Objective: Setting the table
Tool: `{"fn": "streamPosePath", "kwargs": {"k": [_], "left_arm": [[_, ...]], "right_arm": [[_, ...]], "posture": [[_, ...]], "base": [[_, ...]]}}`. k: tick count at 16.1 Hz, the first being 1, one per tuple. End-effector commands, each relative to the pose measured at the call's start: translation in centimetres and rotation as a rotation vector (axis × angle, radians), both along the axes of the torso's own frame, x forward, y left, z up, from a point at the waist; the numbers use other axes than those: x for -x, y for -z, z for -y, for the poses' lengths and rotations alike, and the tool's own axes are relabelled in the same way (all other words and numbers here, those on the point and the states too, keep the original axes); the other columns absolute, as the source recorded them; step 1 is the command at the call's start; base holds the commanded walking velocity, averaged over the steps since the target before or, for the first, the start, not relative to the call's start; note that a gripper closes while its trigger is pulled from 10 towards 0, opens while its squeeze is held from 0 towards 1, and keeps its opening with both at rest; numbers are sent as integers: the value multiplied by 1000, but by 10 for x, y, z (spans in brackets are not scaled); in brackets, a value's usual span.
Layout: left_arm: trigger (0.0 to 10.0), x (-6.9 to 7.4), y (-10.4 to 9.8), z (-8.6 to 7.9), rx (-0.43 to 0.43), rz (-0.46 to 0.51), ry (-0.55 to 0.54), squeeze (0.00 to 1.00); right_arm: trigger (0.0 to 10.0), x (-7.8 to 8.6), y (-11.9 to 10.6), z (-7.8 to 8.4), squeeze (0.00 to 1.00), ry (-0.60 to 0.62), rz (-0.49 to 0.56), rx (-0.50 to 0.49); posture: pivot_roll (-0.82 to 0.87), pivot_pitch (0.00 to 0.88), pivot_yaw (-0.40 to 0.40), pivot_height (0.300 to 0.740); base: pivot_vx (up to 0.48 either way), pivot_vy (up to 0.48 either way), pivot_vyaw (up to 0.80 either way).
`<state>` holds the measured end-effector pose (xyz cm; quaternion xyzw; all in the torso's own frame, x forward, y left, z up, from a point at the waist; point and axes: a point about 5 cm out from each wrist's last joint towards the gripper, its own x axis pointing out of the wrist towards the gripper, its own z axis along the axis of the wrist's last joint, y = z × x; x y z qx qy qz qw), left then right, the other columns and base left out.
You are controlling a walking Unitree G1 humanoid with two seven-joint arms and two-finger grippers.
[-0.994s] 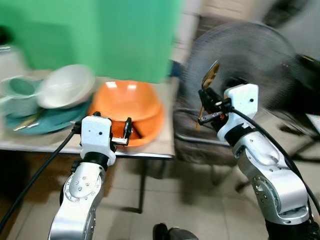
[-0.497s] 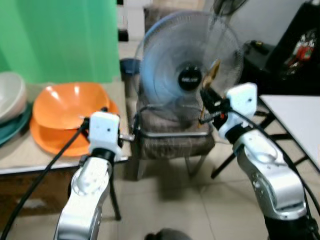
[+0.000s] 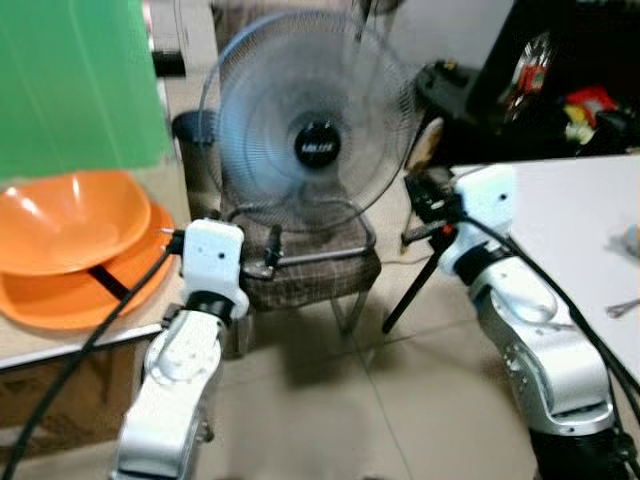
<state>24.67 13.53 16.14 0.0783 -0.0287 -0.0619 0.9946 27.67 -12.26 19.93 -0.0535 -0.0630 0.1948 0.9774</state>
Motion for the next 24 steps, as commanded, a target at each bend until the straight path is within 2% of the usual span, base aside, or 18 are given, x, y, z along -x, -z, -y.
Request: {"fn": "streamPosePath", "kwargs": {"k": [1, 3, 11, 14, 17, 24], "left_arm": [[10000, -1, 0, 3, 9, -4, 10, 0], [10000, -1, 2, 5, 24, -12, 14, 0], [10000, 3, 4, 6, 34, -23, 13, 0], [10000, 4, 3, 10, 46, -26, 47, 0], [10000, 4, 4, 8, 45, -21, 22, 0], [10000, 7, 7, 10, 89, -71, 49, 0]], "right_arm": [[10000, 0, -3, 0, 0, -1, 18, 7], [10000, -1, 2, 3, 0, 17, -23, 16], [10000, 1, 3, 3, 0, -4, -40, 41], [10000, 0, 4, 5, 0, 12, -52, 43], [10000, 1, 5, 6, 0, 18, -60, 42], [10000, 1, 7, 9, 0, 34, -71, 58]], "posture": [[60, 0, -120, 740], [56, 0, -123, 740], [55, 0, -141, 740], [50, 0, -138, 740], [49, 0, -137, 740], [51, 0, -136, 740]], "base": [[0, 0, -800], [0, 0, -800], [0, 0, -800], [0, 0, -800], [0, 0, -800], [0, 0, -800]]}}
